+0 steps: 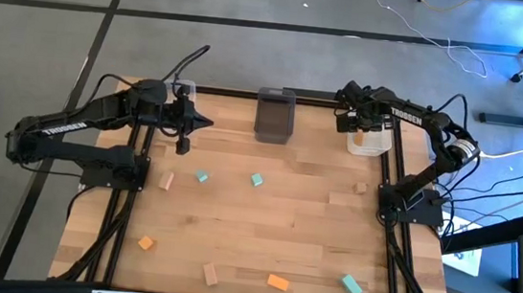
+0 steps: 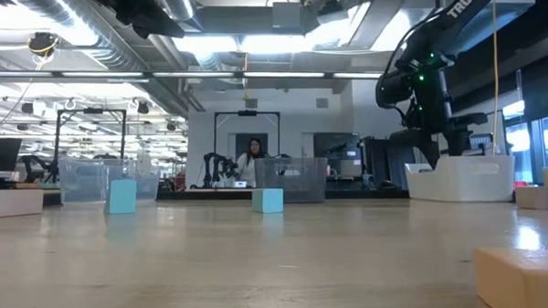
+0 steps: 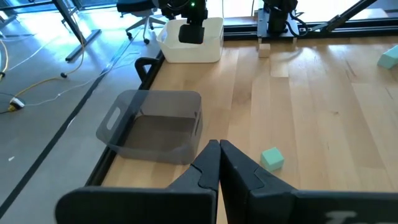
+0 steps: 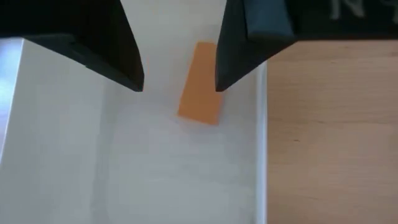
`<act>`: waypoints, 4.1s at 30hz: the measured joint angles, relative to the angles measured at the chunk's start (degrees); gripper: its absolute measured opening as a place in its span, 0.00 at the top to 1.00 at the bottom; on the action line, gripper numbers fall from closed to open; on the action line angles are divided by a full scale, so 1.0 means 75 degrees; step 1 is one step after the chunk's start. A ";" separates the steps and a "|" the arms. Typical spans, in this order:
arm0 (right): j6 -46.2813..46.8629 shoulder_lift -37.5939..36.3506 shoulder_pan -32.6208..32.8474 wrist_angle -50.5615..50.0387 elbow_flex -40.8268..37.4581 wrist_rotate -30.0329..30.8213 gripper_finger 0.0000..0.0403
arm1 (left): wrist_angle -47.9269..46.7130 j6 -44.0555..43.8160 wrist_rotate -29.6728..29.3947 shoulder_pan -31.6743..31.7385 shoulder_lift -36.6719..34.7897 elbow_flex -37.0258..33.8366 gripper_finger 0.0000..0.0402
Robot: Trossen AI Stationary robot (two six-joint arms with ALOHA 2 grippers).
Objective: Sort & place blocks by color
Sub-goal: Put the top left blue block into the black bin
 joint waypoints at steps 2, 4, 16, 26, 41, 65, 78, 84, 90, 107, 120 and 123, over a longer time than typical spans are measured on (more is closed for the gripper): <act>-0.0039 0.0000 0.0000 -0.0035 0.0059 -0.0150 0.53 | -0.0002 -0.0003 -0.0002 0.0002 0.0000 0.0000 1.00; -0.0215 0.0000 0.0000 -0.0032 0.0236 -0.0373 0.55 | -0.0002 -0.0003 0.0000 0.0002 0.0000 0.0000 1.00; -0.0958 -0.0216 0.0542 -0.0852 0.2514 -0.1170 0.57 | -0.0006 -0.0080 -0.0003 0.0001 0.0000 0.0000 1.00; -0.1528 -0.1577 0.2357 -0.1022 0.4127 -0.1191 0.57 | -0.0018 -0.0689 0.0129 -0.0142 -0.0016 0.0006 1.00; -0.4010 -0.2657 0.4615 -0.0297 0.4271 -0.1371 0.57 | -0.5055 -0.3999 -0.1307 -0.1007 0.1482 0.2396 1.00; -0.6406 -0.2521 0.5167 -0.0347 0.4265 -0.4970 0.57 | -0.6711 -0.7605 -0.0012 -0.1633 0.2465 0.2634 1.00; -0.6400 -0.2521 0.5167 -0.0344 0.4265 -0.4972 0.57 | -0.6711 -0.8006 -0.0039 -0.1630 0.2468 0.2634 1.00; -0.6400 -0.2521 0.5167 -0.0344 0.4262 -0.4972 0.57 | -0.7026 -0.8073 -0.0298 -0.1630 0.2468 0.2632 1.00; -0.6400 -0.2521 0.5167 -0.0344 0.4262 -0.4972 0.57 | -0.7587 -0.8775 -0.0589 -0.1627 0.2465 0.2632 1.00; -0.6400 -0.2521 0.5167 -0.0341 0.4259 -0.4972 0.57 | -0.7184 -0.8408 -0.0637 -0.1648 0.2470 0.2623 0.58; -0.6400 -0.2521 0.5167 -0.0340 0.4259 -0.4972 0.57 | -0.6955 -0.8350 -0.0878 -0.1648 0.3070 0.2620 0.40; -0.6398 -0.2521 0.5167 -0.0335 0.4259 -0.4972 0.57 | -0.6863 -0.8380 -0.0877 -0.1648 0.3266 0.2620 0.40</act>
